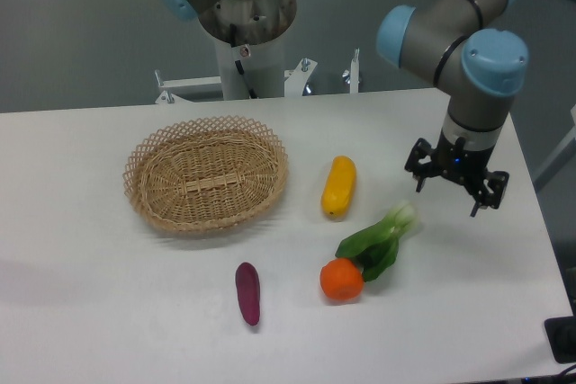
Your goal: Place the green vegetable on the table
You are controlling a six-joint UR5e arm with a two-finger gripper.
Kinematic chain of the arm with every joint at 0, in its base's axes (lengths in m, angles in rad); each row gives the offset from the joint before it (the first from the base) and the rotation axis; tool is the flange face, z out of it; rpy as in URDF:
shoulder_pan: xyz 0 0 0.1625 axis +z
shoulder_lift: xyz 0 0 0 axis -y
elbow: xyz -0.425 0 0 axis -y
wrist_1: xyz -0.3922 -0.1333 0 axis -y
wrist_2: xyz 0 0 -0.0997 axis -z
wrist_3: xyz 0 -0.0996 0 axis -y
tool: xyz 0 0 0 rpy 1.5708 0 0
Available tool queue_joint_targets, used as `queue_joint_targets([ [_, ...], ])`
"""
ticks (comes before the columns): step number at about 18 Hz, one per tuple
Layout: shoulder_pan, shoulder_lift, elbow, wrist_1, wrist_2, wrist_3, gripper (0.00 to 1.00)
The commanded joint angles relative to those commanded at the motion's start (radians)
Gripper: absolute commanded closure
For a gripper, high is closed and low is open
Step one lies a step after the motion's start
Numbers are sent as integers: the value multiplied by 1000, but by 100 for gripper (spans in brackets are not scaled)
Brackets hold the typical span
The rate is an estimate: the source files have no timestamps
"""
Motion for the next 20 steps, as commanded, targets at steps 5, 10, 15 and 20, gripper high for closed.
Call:
queue_joint_targets([
  [5,34,-35,63,-31,0,86,0],
  [10,48,-63,94,-40,11,111,0],
  [15,49,-63,80,-38,25,111,0],
  [20,49,-63,78,-37,25,111,0],
])
